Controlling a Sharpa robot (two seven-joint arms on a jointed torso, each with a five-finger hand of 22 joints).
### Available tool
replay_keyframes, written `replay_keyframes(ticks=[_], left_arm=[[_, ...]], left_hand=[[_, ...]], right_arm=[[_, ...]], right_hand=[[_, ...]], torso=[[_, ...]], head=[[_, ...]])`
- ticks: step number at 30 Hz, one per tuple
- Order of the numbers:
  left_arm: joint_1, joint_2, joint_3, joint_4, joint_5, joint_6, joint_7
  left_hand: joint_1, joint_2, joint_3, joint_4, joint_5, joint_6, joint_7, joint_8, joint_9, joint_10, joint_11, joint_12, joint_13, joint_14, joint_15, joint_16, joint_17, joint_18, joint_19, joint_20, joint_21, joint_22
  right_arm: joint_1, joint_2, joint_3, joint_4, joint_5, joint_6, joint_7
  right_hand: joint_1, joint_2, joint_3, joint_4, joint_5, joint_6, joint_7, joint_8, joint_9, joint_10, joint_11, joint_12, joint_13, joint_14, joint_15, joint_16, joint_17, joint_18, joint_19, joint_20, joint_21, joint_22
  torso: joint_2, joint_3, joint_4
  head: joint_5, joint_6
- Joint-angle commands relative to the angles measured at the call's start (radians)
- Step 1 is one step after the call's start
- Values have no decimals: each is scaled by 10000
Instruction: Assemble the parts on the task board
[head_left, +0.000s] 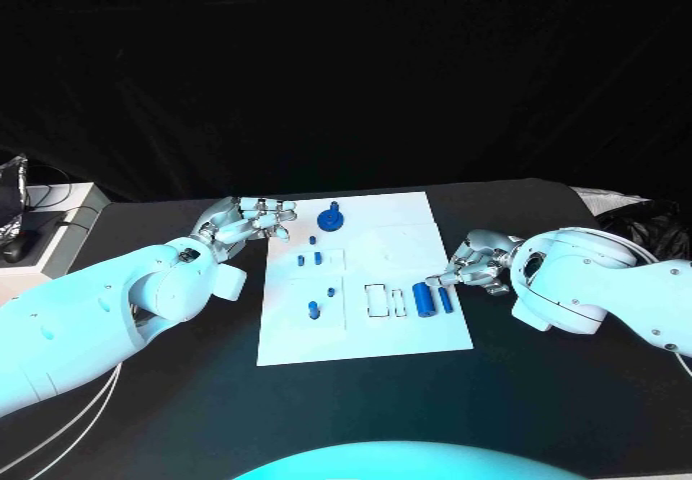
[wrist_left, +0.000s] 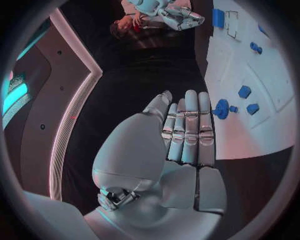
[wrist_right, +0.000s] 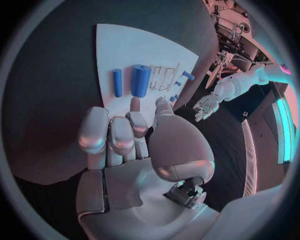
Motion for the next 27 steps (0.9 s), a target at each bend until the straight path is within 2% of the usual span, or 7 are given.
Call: replay_keyframes(ticks=[1,6,7,8,12,19,27], left_arm=[[-17,-9,9,75,221,209,128],[-21,-25,10,96,293,235,116],[-21,-27,10,100,299,237,116],[-22,-27,10,102,305,238,116],[-23,-22,10,100,318,241,119],[-24,-10,10,89,324,252,117],[-24,-2,10,83,325,265,119]], left_hand=[[-56,-7,75,42,76,-23,2,23,13,-88,24,-69,-10,12,6,-36,12,-44,88,-12,-61,14],[-153,-141,414,59,67,-18,-2,27,15,-107,26,-73,-8,0,10,-20,21,-46,56,-10,-49,114],[-175,-160,438,70,64,-18,0,27,15,-107,29,-70,-8,-2,13,-18,21,-45,60,-7,-57,115],[-209,-173,448,90,57,-21,8,26,14,-108,34,-68,-9,0,17,-15,22,-46,63,-4,-63,114],[-232,-195,474,107,51,-17,-2,29,16,-113,31,-62,-7,3,17,-10,23,-43,77,1,-86,101],[-232,-195,474,107,51,-17,-2,29,16,-113,31,-62,-7,3,17,-10,23,-43,77,1,-86,101],[-284,-232,535,158,42,-33,3,28,15,-135,37,-46,-7,-1,22,-6,21,-43,114,11,-158,64]], right_arm=[[-19,88,-7,61,-605,648,-768],[-37,296,-39,-38,-820,828,-863],[-46,331,-46,-60,-843,865,-872],[-61,372,-53,-87,-866,904,-882],[-138,533,-73,-196,-918,982,-903],[-237,792,-96,-345,-1111,1040,-909],[-390,1076,-128,-602,-1456,1128,-918]], right_hand=[[-207,73,-62,200,104,55,-32,22,254,103,11,-62,172,76,-4,43,76,-132,608,31,101,1321],[-317,221,-210,-19,245,12,-44,-109,848,150,20,-162,339,86,-3,35,228,-145,591,36,167,1337],[-319,219,-211,-18,253,9,-43,-108,846,149,19,-164,339,87,-4,33,227,-143,591,34,165,1335],[-324,212,-214,-14,278,-1,-37,-103,839,147,15,-170,340,90,-7,29,224,-139,592,26,158,1327],[-362,137,-230,-16,628,-12,-34,-90,818,141,18,-176,349,96,-5,25,232,-142,591,29,175,1330],[-384,109,-232,-9,645,-4,-41,-70,827,134,15,-191,352,97,-7,27,249,-144,589,28,182,1332],[-521,-112,-119,46,696,-7,-55,-36,978,128,7,-209,361,101,-14,16,282,-153,585,20,201,1337]], torso=[[7,-6,3],[3,-15,10],[3,-22,10],[12,-6,8],[15,-5,9],[19,6,9],[26,14,7]], head=[[-30,-24],[-21,-71],[-2,-81],[18,-103],[24,-135],[-12,-149],[-16,-166]])
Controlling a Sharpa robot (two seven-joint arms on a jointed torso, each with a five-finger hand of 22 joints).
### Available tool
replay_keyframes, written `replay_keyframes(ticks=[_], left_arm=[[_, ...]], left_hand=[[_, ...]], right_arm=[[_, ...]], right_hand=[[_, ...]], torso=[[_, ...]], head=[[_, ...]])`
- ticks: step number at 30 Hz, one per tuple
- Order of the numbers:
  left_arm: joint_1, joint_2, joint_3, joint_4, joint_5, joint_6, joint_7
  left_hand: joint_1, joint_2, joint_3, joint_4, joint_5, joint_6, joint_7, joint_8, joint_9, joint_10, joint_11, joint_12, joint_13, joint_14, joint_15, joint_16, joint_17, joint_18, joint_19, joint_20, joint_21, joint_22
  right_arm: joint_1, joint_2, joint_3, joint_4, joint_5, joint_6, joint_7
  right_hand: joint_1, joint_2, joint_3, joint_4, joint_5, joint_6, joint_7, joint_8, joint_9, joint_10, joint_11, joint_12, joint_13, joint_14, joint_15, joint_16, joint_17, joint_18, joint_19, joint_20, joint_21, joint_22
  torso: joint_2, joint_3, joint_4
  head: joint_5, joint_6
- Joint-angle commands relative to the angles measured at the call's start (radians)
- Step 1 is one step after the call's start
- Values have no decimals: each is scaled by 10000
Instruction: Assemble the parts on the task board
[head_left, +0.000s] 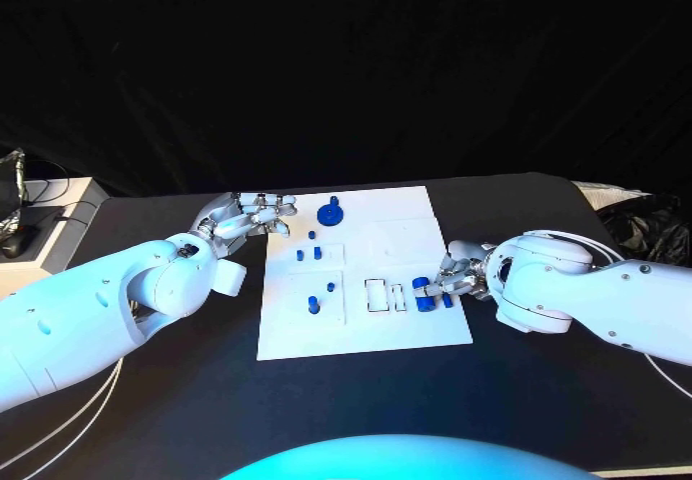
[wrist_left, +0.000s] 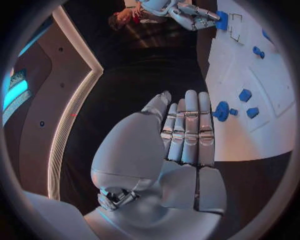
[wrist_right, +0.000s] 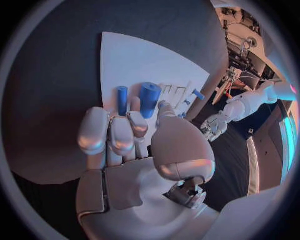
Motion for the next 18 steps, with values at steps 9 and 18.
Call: replay_keyframes(ticks=[9,18], left_arm=[[-10,20,9,12,86,200,117],[-10,-4,9,13,86,194,99]], left_hand=[[-77,-24,46,0,-17,-51,11,22,14,-103,3,-4,-9,2,24,-4,7,-45,55,13,-59,-27],[-85,-36,45,16,-18,-98,28,18,12,-117,10,-3,-10,1,28,-8,4,-45,68,15,-83,-44]], right_arm=[[-222,419,-22,-359,-895,296,-56],[-354,605,-40,-563,-1224,459,-65]], right_hand=[[-104,-268,256,111,-82,-23,-48,27,109,68,-7,-49,369,69,26,-6,31,-153,581,21,67,1340],[-74,-330,408,114,-350,-57,-33,20,120,30,5,-87,353,66,35,-28,36,-153,572,30,50,1338]], torso=[[8,1,2],[3,-6,5]], head=[[-8,-43],[2,-84]])
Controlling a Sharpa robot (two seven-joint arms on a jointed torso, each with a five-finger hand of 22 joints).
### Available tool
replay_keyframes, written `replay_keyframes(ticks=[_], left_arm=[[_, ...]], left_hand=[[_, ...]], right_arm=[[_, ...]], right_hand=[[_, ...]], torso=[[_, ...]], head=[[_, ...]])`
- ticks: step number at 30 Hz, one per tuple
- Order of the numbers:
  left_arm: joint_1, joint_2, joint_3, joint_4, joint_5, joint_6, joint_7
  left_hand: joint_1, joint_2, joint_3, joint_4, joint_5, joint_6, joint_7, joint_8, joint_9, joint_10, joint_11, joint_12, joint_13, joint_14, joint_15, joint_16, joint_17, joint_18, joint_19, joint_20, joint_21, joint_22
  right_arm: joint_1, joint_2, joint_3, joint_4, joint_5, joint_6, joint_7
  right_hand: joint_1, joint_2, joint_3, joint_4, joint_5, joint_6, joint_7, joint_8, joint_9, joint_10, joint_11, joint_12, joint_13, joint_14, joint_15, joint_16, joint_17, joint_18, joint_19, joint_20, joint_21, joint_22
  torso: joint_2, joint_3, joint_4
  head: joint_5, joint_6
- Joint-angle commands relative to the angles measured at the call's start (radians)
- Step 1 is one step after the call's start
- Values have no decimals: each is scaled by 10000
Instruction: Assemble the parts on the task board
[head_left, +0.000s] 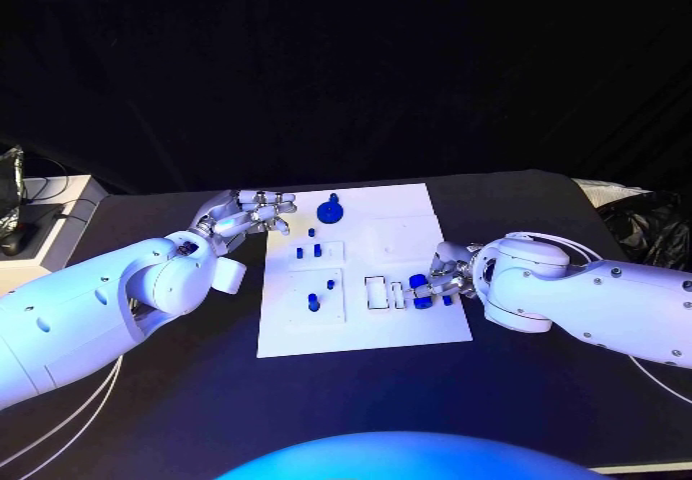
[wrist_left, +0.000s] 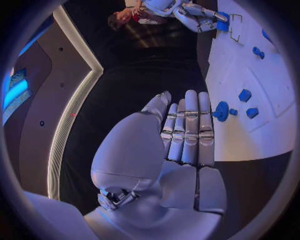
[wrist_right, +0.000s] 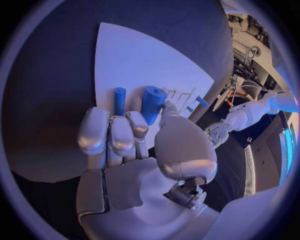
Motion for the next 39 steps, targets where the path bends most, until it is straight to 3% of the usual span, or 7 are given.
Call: replay_keyframes(ticks=[1,10,12,15,22,31,39], left_arm=[[-9,3,9,20,69,167,97],[-9,-8,9,12,69,161,70],[-9,-10,9,5,69,159,65],[-9,-13,9,-14,69,152,58],[-10,-16,9,-39,69,149,45],[-10,5,9,-65,69,225,30],[-11,25,9,-73,69,260,22]], left_hand=[[-86,-36,45,16,-17,-61,-9,18,12,-45,9,-4,-11,1,27,-8,5,-43,69,15,-27,-10],[-41,-26,75,4,-13,-69,1,29,16,-49,11,8,-9,2,26,-8,3,-39,88,11,-47,-16],[-41,-26,75,4,-13,-69,1,29,16,-49,11,8,-9,2,26,-8,3,-39,88,11,-47,-16],[-41,-26,75,4,-13,-69,1,29,16,-49,11,8,-9,2,26,-8,3,-39,88,11,-47,-16],[-41,-26,75,4,-13,-69,1,29,16,-49,11,8,-9,2,26,-8,3,-39,88,11,-47,-16],[-50,-9,108,9,-18,6,-22,41,20,-66,10,11,-10,-5,27,-2,3,-43,82,11,-56,20],[-40,0,125,-3,-18,33,-30,38,19,-69,12,13,-10,-13,29,-2,3,-43,81,7,-59,36]], right_arm=[[-100,27,-59,-97,-467,348,-73],[-145,-2,-64,-19,2,35,-9],[-150,-37,-64,31,219,-136,49],[-156,-110,-64,126,654,-455,233],[-91,-303,-45,457,1327,-976,550],[276,-321,5,810,2115,-1085,739],[352,135,9,666,2225,-1015,750]], right_hand=[[52,-41,107,-35,107,-102,12,-83,-117,22,5,-53,353,66,35,-27,17,-91,573,29,52,1341],[619,617,190,-961,2972,-118,-10,-88,-133,6,-23,-67,340,66,10,-49,35,-106,572,11,92,1353],[777,692,287,-1151,3270,-147,-13,-99,-146,-17,-29,-101,327,68,2,-46,50,-116,573,4,138,1364],[868,729,705,-1463,2705,-208,-20,-121,-231,-60,-27,-125,322,72,3,-18,121,-129,569,-4,196,1375],[445,380,2002,-1792,2781,-204,-18,-74,-270,-76,-35,-110,308,84,2,-25,188,-129,562,-1,261,1382],[321,280,2196,-1951,2742,-194,-22,-70,-245,-71,-38,-88,304,86,5,-33,209,-134,563,-1,307,1390],[295,283,2210,-1997,2681,-185,-21,-73,-253,-94,-35,-129,283,81,7,-47,204,-133,554,2,301,1387]], torso=[[-3,0,-5],[-1,4,-5],[2,7,-1],[1,11,9],[3,4,-6],[5,1,5],[7,-3,-4]], head=[[19,-18],[26,-34],[31,-41],[34,-37],[61,-45],[95,-37],[141,-60]])
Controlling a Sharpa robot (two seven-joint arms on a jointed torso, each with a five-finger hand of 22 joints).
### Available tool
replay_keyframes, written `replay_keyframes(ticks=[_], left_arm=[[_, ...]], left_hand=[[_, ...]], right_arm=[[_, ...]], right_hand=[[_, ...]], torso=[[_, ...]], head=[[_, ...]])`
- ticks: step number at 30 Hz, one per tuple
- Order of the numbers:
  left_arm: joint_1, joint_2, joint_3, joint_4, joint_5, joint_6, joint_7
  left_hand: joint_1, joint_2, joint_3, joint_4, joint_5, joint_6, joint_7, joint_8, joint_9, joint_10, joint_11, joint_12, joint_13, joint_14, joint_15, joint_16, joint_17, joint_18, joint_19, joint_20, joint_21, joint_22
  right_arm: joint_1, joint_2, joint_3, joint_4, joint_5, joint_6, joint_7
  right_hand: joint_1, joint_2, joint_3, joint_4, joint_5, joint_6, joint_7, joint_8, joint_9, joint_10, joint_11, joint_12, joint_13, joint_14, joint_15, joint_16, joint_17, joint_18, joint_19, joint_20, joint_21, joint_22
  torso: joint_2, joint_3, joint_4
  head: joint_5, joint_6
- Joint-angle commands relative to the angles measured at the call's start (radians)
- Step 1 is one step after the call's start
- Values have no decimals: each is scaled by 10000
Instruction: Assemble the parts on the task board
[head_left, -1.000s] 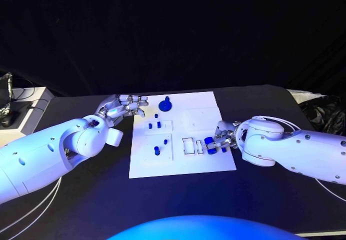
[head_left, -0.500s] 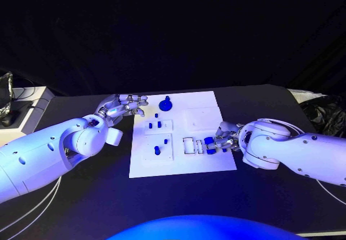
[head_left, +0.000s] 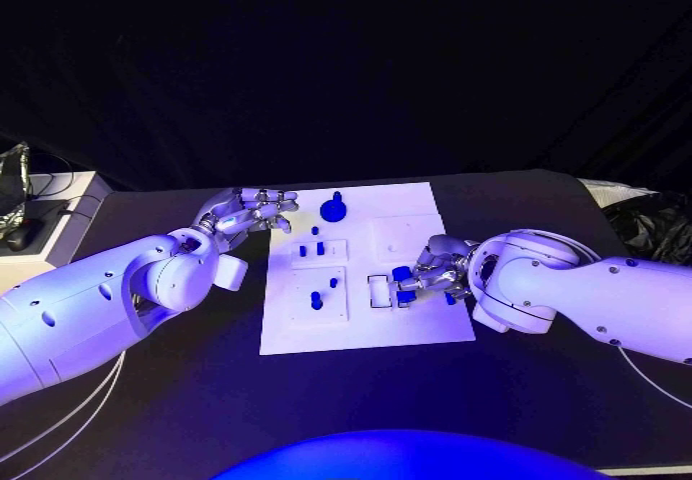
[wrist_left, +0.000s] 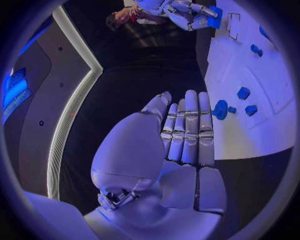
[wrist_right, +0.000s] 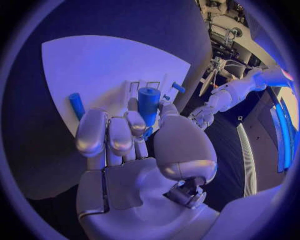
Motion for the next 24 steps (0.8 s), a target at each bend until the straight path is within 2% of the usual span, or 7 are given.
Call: replay_keyframes(ticks=[1,9,18,24], left_arm=[[-10,32,9,11,61,219,52],[-10,39,9,19,61,215,34],[-10,29,9,38,61,213,43],[-10,13,9,43,61,205,39]], left_hand=[[-40,0,56,-16,-17,32,-29,38,8,-71,12,12,-10,-13,29,-2,6,-43,82,8,-60,15],[-47,-2,60,-22,-10,19,-15,24,3,-73,13,12,-11,-14,28,2,7,-44,79,8,-62,30],[-53,-3,65,-29,-12,25,-24,30,6,-73,12,14,-10,-14,29,7,8,-45,77,7,-66,46],[-53,-3,65,-29,-12,25,-24,30,6,-73,12,14,-10,-14,29,7,8,-45,77,7,-66,46]], right_arm=[[10,202,-1,-140,261,-6,179],[-59,699,-26,-581,159,31,134],[-144,988,-40,-856,56,51,119],[-190,1004,-48,-849,63,205,80]], right_hand=[[29,93,1573,-1590,-56,73,18,30,0,29,-58,-52,279,47,-34,-47,8,50,555,0,29,1381],[-13,106,1553,-1598,-153,66,25,28,-1,20,-53,-68,266,47,-31,-62,-2,50,549,2,29,1381],[-42,104,1516,-1595,-215,61,30,28,-1,11,-48,-73,261,47,-28,-78,-15,52,545,5,16,1377],[-116,124,1422,-1525,-576,59,41,24,-10,8,-37,-69,255,50,-18,-87,-15,57,540,14,-3,1373]], torso=[[4,-3,-3],[6,-6,6],[0,1,-6],[0,5,-17]], head=[[11,-15],[47,-28],[71,-52],[105,-86]])
